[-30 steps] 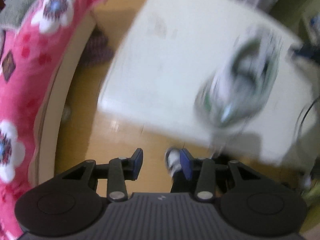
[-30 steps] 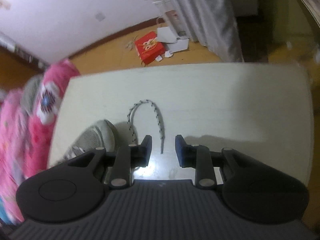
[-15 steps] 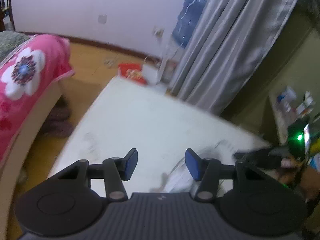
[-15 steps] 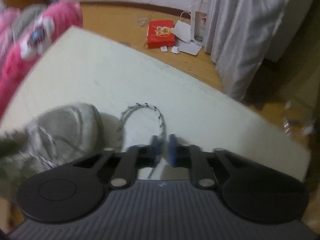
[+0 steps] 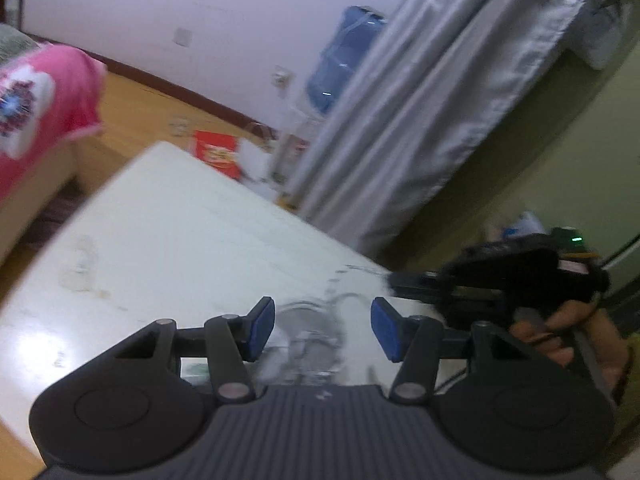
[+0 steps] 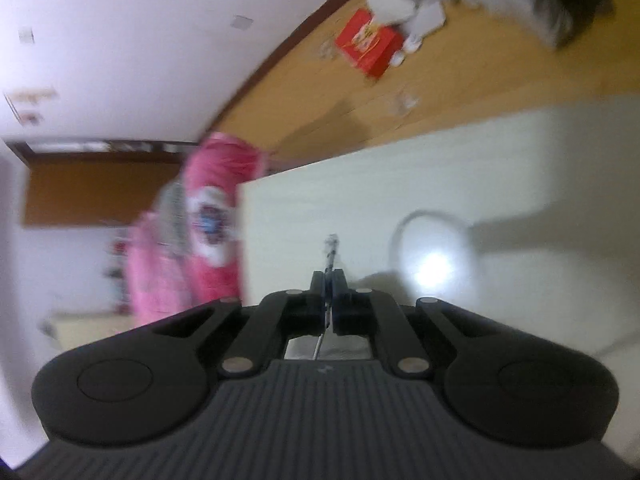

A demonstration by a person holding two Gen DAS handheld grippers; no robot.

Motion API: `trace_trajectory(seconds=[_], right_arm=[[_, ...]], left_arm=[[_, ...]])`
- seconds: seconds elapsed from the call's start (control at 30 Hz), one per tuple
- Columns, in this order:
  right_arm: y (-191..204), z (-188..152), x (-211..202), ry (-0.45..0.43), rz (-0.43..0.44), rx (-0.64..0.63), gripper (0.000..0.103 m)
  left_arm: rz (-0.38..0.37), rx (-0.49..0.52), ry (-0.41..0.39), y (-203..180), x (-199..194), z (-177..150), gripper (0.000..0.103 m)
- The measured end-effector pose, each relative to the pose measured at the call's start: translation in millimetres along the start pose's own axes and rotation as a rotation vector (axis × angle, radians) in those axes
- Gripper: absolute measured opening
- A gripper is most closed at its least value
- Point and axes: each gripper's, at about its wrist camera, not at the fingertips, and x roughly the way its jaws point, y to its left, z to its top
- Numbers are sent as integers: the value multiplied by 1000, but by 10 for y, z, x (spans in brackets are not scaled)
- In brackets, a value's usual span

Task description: Lace up shoes with both hands

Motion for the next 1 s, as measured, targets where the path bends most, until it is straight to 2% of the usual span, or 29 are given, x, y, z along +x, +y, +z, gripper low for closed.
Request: trace_trajectory(seconds=[0.07, 0.23, 0.37, 0.4, 0.43, 0.47, 0.7, 0.77, 0.87, 1.0], right_arm=[[12, -26, 29, 32, 56, 47, 1], [55, -160, 190, 111, 116, 107, 2], [85, -229, 308, 148, 138, 129, 2], [94, -242, 329, 155, 142, 131, 2], [101, -256, 339, 160, 145, 131, 2], [110, -268, 346, 164, 146, 129, 2], [121, -395, 298, 164, 135, 106, 2], [123, -420, 289, 156, 134, 106, 2], [122, -471, 267, 140, 138, 112, 2], [110, -561, 245, 107, 136, 128, 2]], left_arm=[[-52, -22, 26, 9, 64, -12, 54], [-18, 7, 42, -53, 118, -81, 49], [-14, 37, 88, -59, 167, -138, 36], [-19, 35, 100, -49, 173, -150, 27], [-23, 33, 110, -40, 179, -161, 22], [-24, 32, 115, -36, 180, -169, 22], [-41, 18, 138, 24, 158, -146, 21], [-49, 25, 148, 49, 160, -135, 10], [-54, 49, 164, 88, 166, -117, 3], [-64, 78, 172, 145, 157, -80, 2]])
